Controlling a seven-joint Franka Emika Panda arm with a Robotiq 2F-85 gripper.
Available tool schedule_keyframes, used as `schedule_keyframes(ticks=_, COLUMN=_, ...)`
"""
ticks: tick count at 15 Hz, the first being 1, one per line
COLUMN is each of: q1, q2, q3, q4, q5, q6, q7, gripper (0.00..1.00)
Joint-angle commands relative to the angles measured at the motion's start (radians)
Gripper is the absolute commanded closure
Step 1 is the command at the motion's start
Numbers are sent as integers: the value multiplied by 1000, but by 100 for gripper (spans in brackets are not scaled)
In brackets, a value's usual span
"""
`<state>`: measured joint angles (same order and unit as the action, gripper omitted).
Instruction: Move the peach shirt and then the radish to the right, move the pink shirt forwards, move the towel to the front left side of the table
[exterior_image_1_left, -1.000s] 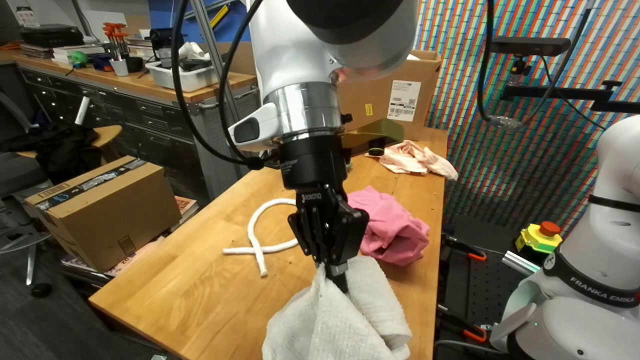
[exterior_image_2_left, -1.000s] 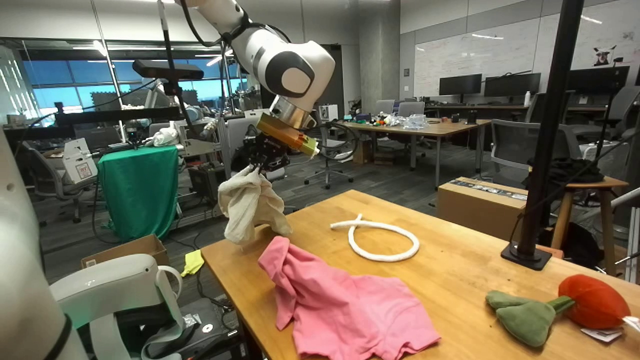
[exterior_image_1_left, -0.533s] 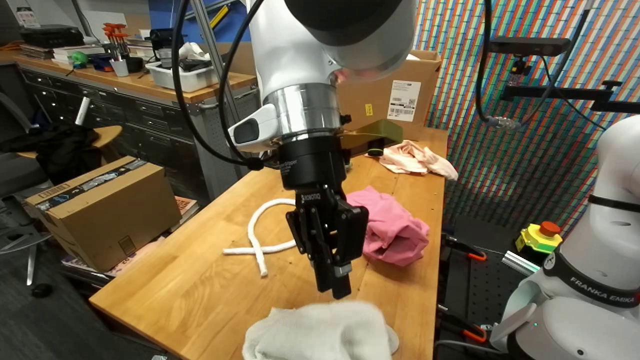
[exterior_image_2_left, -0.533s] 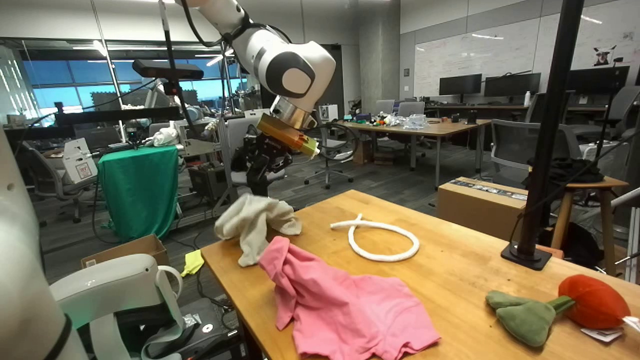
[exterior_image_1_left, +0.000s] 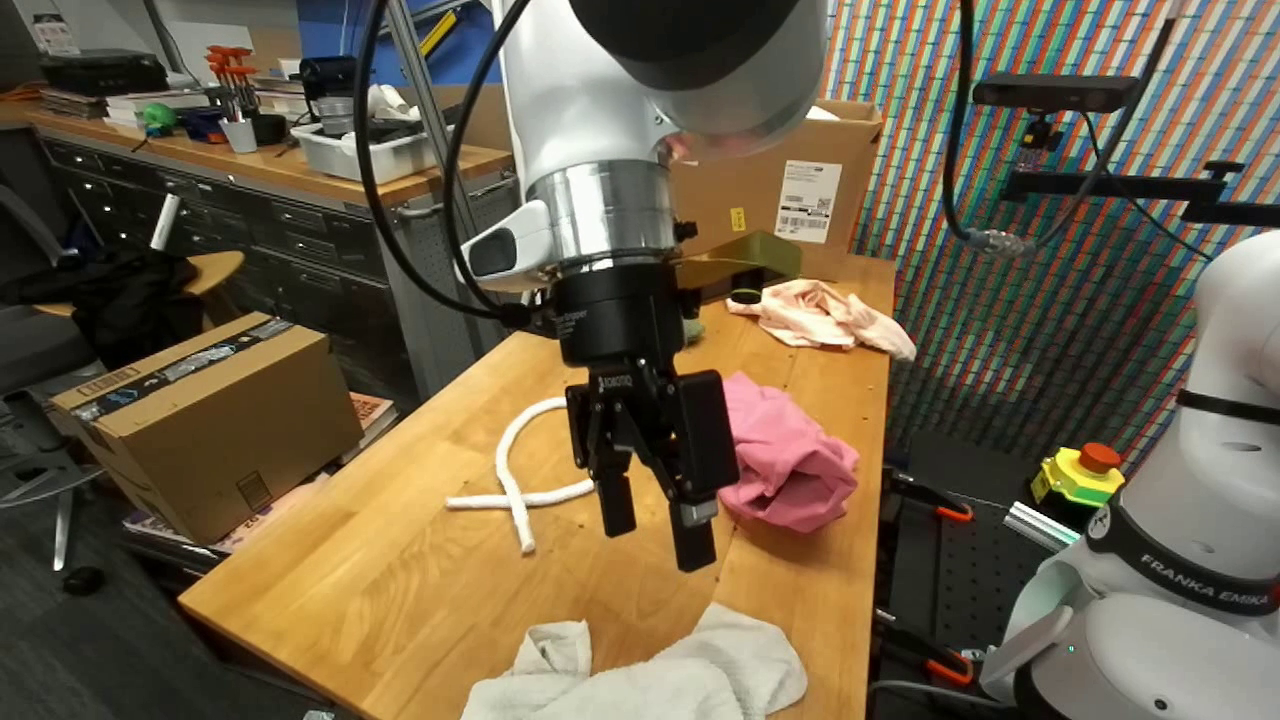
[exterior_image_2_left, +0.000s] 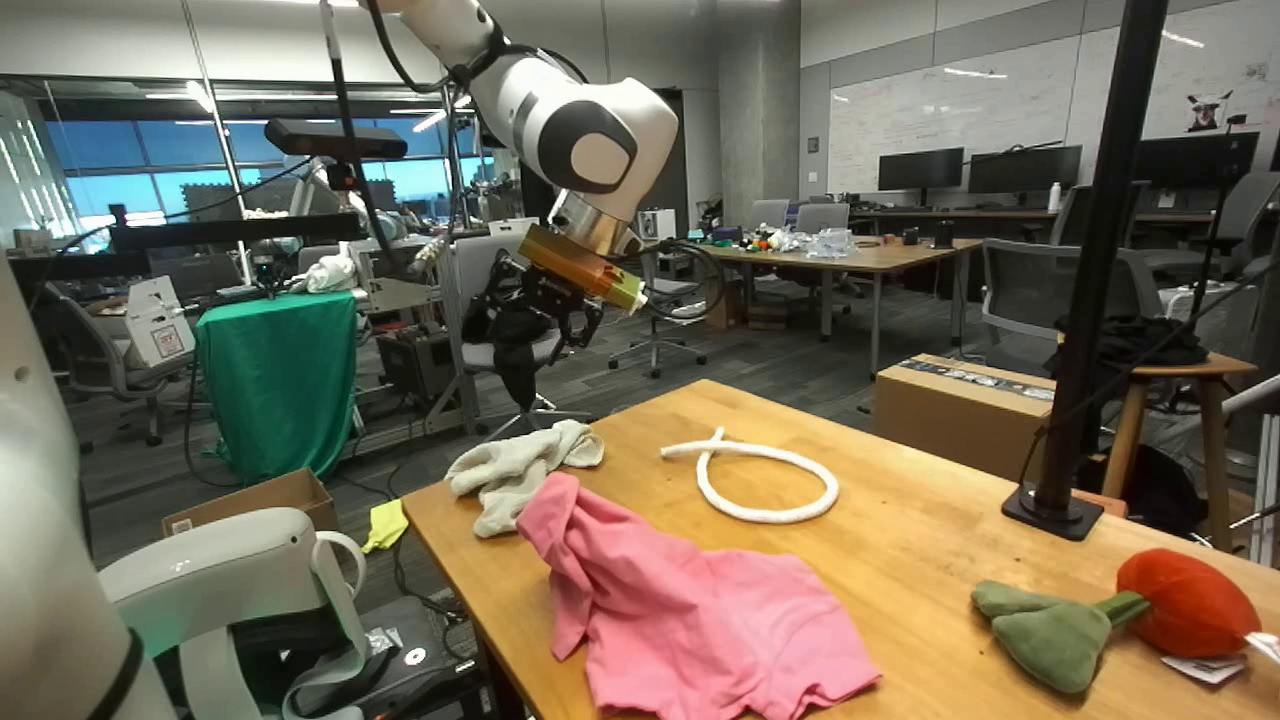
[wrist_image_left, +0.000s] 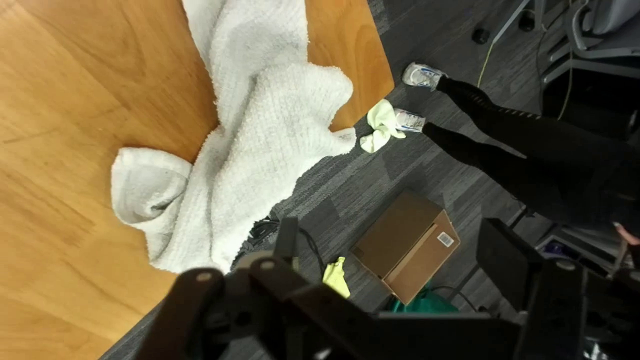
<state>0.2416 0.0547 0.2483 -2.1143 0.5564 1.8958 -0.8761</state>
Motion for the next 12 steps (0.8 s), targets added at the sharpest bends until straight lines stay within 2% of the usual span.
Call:
schedule_keyframes(ticks=1, q1=2, q2=-6, q3=1, q4=15, q5=-116, q6=50, q7=98, gripper=0)
schedule_keyframes(ticks=4, q1=-1, q2=-12, q3=-6, q4=25, q5=-297, q6=109, q7=216, gripper=0)
schedule_keyframes(ticks=7, q1=-13, q2=-36, q3=-22, q4=47, q5=-457, q6=109, q7=348, gripper=0)
schedule_keyframes(ticks=9, q1=-23, q2=-76, q3=-35, q4=55, q5=-532, q6=96, q7=435, gripper=0)
schedule_keyframes(ticks=12, q1=-37, q2=-186, q3=-49, q4=19, q5=-585, q6=96, q7=554, gripper=0)
